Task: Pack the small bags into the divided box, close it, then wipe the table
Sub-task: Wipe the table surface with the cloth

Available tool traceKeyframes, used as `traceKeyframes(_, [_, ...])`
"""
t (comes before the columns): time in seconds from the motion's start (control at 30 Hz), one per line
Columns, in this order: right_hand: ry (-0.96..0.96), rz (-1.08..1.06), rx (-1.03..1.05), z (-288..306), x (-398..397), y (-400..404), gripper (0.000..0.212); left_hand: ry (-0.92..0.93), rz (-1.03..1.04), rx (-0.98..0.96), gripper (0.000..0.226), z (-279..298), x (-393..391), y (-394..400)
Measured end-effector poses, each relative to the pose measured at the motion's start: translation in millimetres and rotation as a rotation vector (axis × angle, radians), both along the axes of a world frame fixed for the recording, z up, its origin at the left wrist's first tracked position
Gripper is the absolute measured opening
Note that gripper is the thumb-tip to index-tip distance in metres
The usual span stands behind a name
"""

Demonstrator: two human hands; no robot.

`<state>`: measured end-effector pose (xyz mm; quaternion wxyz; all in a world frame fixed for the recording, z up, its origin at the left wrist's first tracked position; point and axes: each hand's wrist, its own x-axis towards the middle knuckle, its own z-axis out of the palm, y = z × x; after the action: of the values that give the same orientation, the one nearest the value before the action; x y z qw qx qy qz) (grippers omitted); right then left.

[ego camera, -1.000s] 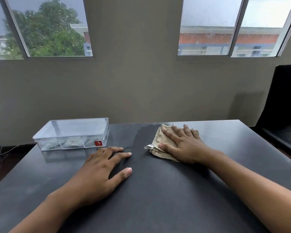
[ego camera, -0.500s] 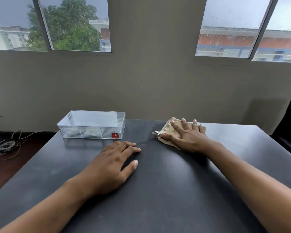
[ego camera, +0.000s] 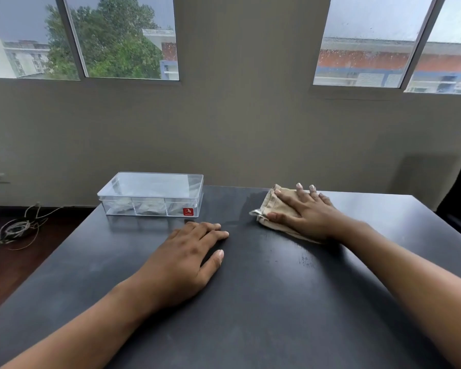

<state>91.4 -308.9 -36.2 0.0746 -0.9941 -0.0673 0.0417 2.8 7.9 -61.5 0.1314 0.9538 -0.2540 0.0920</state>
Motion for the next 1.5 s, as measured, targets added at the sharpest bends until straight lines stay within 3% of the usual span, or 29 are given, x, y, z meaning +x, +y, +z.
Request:
traceKeyframes(0.17, [0.024, -0.080, 0.008, -1, 13, 22, 0.102, -0.017, 0.004, 0.015, 0.053, 1, -1, -1])
traceKeyframes(0.4, [-0.010, 0.274, -0.017, -3, -86, 51, 0.084, -0.042, -0.003, 0.011, 0.054, 1, -1, -1])
traceKeyframes(0.53, [0.021, 0.370, -0.038, 5, -146, 39, 0.081, -0.055, -0.024, -0.006, 0.057, 1, -2, -1])
traceKeyframes(0.77, [0.067, 0.252, -0.080, 10, -179, -25, 0.080, -0.077, -0.122, -0.067, 0.043, 4, -12, -7])
traceKeyframes(1.07, [0.039, -0.067, -0.012, 3, -106, -83, 0.081, -0.137, -0.198, -0.021, 0.037, 11, -8, -33])
traceKeyframes(1.17, [0.060, -0.053, -0.037, 3, -103, -75, 0.091, -0.117, -0.191, -0.089, 0.036, 12, -8, -53])
traceKeyframes(1.3, [0.060, 0.089, -0.036, 4, -141, -64, 0.073, -0.069, -0.169, -0.232, 0.041, 13, -13, -96])
traceKeyframes(1.5, [0.041, 0.194, 0.119, 4, -192, -70, 0.064, 0.015, -0.077, -0.144, 0.066, 15, -19, -157])
